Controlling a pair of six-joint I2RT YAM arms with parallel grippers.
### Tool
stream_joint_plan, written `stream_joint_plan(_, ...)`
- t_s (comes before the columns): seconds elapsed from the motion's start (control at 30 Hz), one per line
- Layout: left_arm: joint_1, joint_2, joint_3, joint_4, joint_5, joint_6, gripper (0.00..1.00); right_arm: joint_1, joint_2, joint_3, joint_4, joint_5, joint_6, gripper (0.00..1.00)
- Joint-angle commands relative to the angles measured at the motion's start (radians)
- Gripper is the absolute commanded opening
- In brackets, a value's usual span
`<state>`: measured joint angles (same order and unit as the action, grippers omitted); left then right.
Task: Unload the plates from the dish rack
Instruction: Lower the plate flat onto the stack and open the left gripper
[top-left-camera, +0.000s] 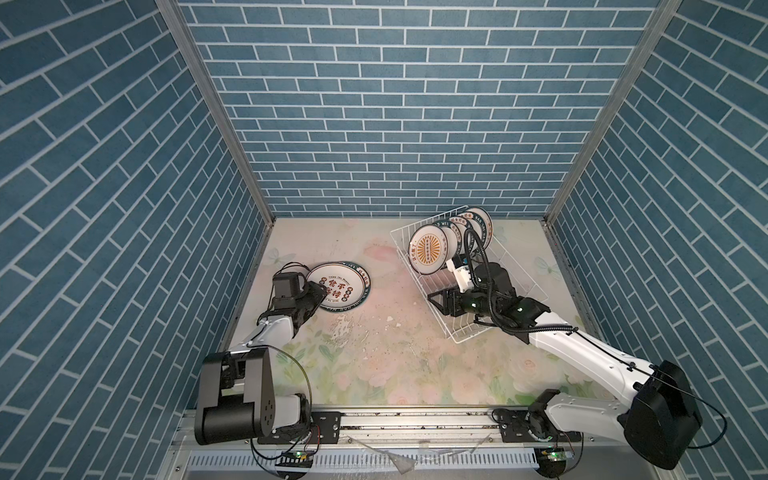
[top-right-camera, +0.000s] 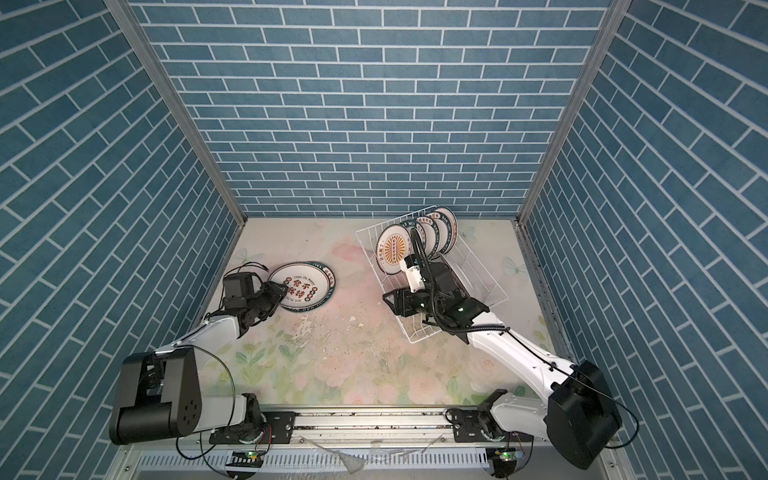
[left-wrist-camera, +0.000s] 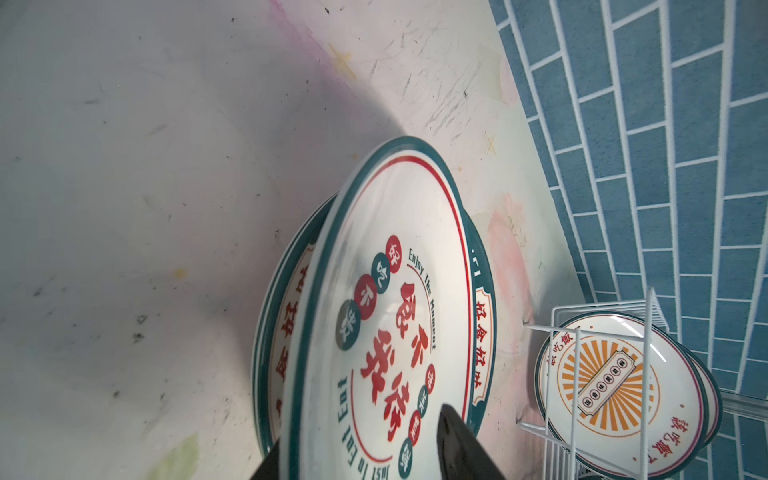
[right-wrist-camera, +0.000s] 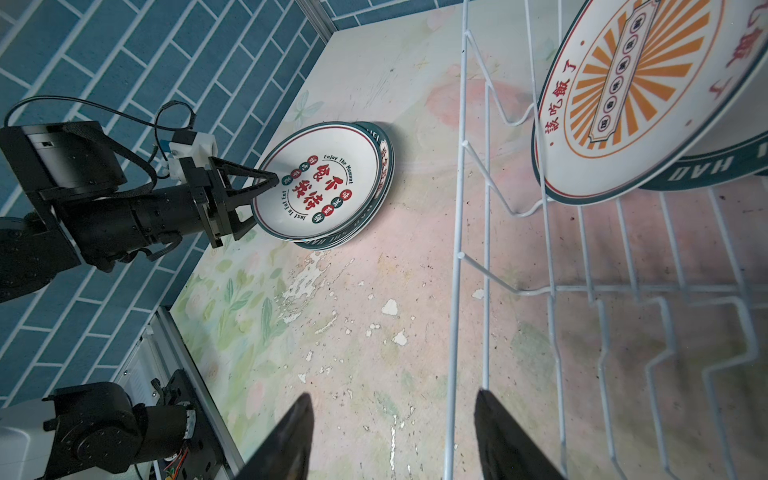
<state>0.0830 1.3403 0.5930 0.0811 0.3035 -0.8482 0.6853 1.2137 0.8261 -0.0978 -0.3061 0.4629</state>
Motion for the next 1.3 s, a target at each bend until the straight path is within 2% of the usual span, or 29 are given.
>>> stream_joint_plan(0.0,-0.039,-0.003,0.071,-0.113,-0.068,0.063,0.53,0.004,-0.013,0.054,-0.019,0.012,-0.032,0.62)
stream_joint_plan(0.23,-0.097,0.039,0.162,-0.246,-0.149,0.106,0.54,0.005,-0.013,0.054,-0.019,0.012,-0.034,0.62)
stream_joint_plan(0.7,-0.098,0.088,0.205,-0.327,-0.182,0.12,0.57,0.004,-0.01,0.053,-0.019,0.016,-0.032,0.62)
stream_joint_plan(1.03,-0.099,0.106,0.236,-0.393,-0.25,0.143,0.61,0.005,-0.009,0.053,-0.018,0.012,-0.033,0.62)
stream_joint_plan(1.27,-0.104,0.119,0.236,-0.381,-0.24,0.153,0.64,0.004,-0.011,0.053,-0.022,0.012,-0.035,0.62)
